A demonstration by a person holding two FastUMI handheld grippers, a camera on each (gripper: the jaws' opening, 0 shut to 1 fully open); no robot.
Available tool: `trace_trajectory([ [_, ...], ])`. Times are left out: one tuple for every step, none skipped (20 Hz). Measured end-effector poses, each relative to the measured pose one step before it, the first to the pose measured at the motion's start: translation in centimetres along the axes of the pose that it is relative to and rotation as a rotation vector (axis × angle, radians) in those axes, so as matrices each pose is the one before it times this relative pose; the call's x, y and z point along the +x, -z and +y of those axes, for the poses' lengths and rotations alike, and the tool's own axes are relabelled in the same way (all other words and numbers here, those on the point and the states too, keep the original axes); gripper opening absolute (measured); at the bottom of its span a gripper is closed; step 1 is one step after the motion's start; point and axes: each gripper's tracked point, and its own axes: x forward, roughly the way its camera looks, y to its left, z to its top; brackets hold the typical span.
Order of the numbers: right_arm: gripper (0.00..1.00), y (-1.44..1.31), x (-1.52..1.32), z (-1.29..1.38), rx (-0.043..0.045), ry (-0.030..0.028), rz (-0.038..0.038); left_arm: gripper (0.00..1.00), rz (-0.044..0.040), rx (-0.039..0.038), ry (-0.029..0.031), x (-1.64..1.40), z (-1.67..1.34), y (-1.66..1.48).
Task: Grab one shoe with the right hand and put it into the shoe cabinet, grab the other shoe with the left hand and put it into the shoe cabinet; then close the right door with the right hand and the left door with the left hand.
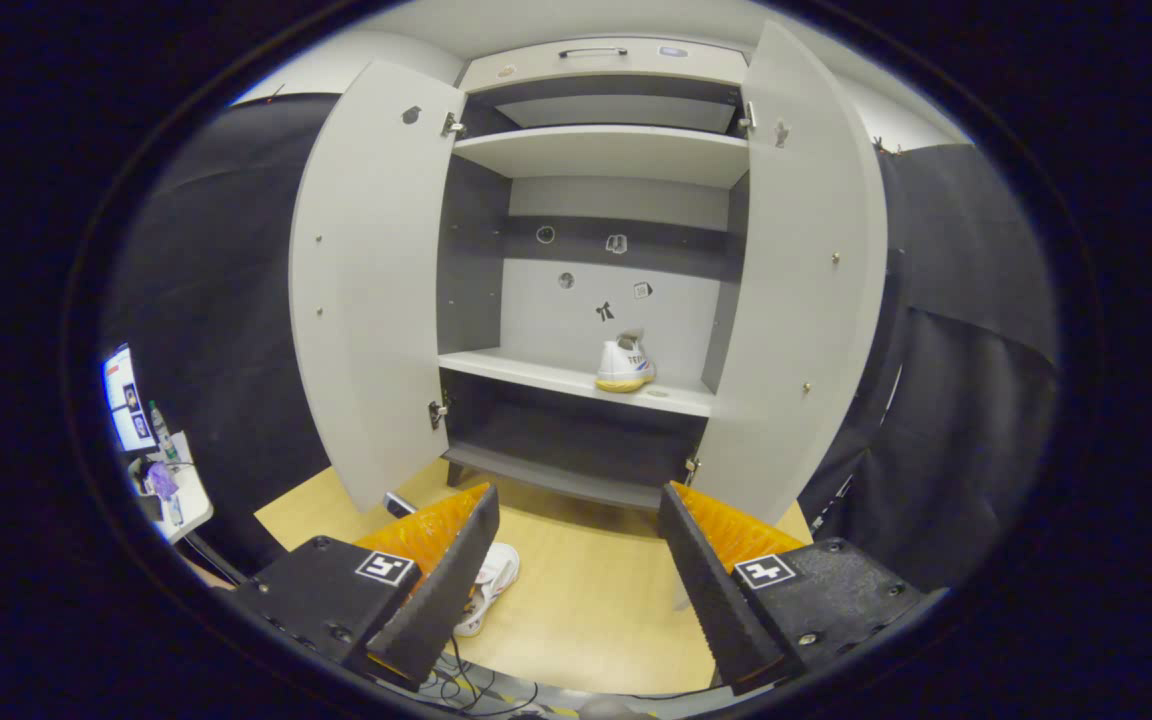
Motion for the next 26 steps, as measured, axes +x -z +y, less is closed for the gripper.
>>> trace_trajectory([
  [1.0, -0.295, 0.171, 0.005, 0.00141, -0.00032, -0.01073, 0.87, 0.00027, -0.01546, 0.00886, 0.578, -0.3, -0.151],
  [1.0, -0.095, -0.093, 0.129, -0.00119, 0.0, -0.00006, 0.79, 0.01174, 0.00002, 0.01719, 0.578, -0.616, 0.235],
  [1.0, 0.106, -0.111, 0.027, -0.00517, -0.004, 0.00214, 0.71, 0.01263, 0.00861, 0.02385, 0.691, -0.756, 0.114],
  [1.0, -0.043, -0.002, -0.044, -0.00802, -0.00043, 0.00257, 0.36, -0.00431, 0.02934, -0.04603, -0.428, 0.446, -0.035],
  [1.0, -0.068, -0.153, -0.244, -0.00832, 0.00502, -0.00061, 0.28, 0.00808, 0.01455, -0.02039, 0.465, 0.544, 0.227],
  [1.0, -0.415, -0.154, -0.32, -0.00385, 0.00903, -0.01062, 0.06, -0.0013, 0.00236, 0.00823, -0.168, 0.013, -0.163],
  [1.0, -0.442, -0.207, -0.281, 0.00303, 0.00893, -0.01123, 0.15, 0.01903, 0.00113, -0.00151, -0.388, 0.129, 0.146],
  [1.0, -0.287, -0.139, -0.35, 0.00978, 0.00882, -0.00893, 0.02, 0.00363, -0.00719, -0.00167, -0.739, 0.318, -0.04],
  [1.0, -0.203, -0.12, -0.298, 0.01264, 0.0058, -0.00772, 0.02, -0.00545, -0.00525, -0.00847, -0.722, 0.387, -0.18],
  [1.0, -0.424, -0.203, -0.264, 0.0132, 0.00456, -0.01258, 0.02, -0.00814, -0.00638, -0.01332, -1.061, 0.59, -0.349],
  [1.0, -0.363, -0.163, -0.23, 0.01043, 0.00382, -0.01432, 0.02, -0.01008, -0.01242, -0.00716, -1.193, 0.657, -0.493],
  [1.0, -0.413, -0.242, -0.224, 0.00655, 0.00459, -0.0147, 0.02, -0.01005, -0.0136, -0.00352, -1.359, 0.49, -0.571],
  [1.0, -0.386, -0.245, -0.275, 0.00621, 0.00558, -0.01801, 0.02, -0.01481, -0.00801, -0.00718, -1.58, 0.639, -0.791],
  [1.0, -0.467, -0.306, -0.18, 0.00585, 0.00446, -0.01757, 0.02, -0.01994, -0.00183, -0.00927, -1.509, 0.534, -1.029],
  [1.0, -0.291, -0.239, -0.159, 0.00471, 0.00278, -0.01625, 0.02, -0.02739, -0.00053, -0.00968, -1.71, 0.713, -1.257],
  [1.0, -0.282, -0.258, -0.252, 0.00158, 0.00713, -0.01292, 0.02, -0.02382, 0.00321, -0.00572, -1.508, 0.591, -1.364],
  [1.0, -0.184, -0.153, -0.277, 0.00284, 0.00763, -0.01136, 0.02, -0.02409, 0.00494, -0.00975, -1.803, 0.637, -1.424],
  [1.0, -0.18, -0.156, -0.211, -0.00047, 0.00355, -0.00954, 0.02, -0.01836, -0.00838, -0.00884, -1.506, 0.654, -1.596],
  [1.0, -0.071, -0.065, -0.199, -0.00052, 0.00391, -0.00866, 0.02, -0.01102, -0.01912, -0.00064, -1.379, 0.506, -1.424],
  [1.0, -0.11, -0.048, -0.158, 0.00216, 0.0008, -0.0065, 0.02, -0.02363, -0.01122, 0.00273, -0.981, 0.438, -1.756],
  [1.0, 0.076, 0.111, -0.11, 0.00589, -0.00055, -0.00628, 0.02, -0.02513, 0.0051, -0.00548, -1.119, 0.775, -1.874],
  [1.0, 0.013, 0.16, -0.056, 0.01186, -0.00335, -0.0047, 0.02, -0.02864, 0.01399, -0.01002, -0.828, 0.548, -1.996],
  [1.0, 0.137, 0.106, 0.025, 0.01341, -0.0074, -0.001, 0.02, -0.02104, 0.0103, -0.0099, -0.77, 0.174, -1.853],
  [1.0, 0.139, 0.228, 0.006, 0.00939, -0.00743, 0.00133, 0.02, -0.02622, -0.0037, -0.00099, -0.339, 0.059, -2.018],
  [1.0, 0.023, 0.264, 0.011, 0.00633, -0.00656, -0.00342, 0.02, -0.01853, -0.0115, 0.00752, 0.51, -0.211, -2.068],
  [1.0, -0.01, 0.276, -0.036, 0.00153, -0.00384, -0.00141, 0.02, -0.01298, -0.01791, 0.00779, 0.295, -0.09, -1.961],
])
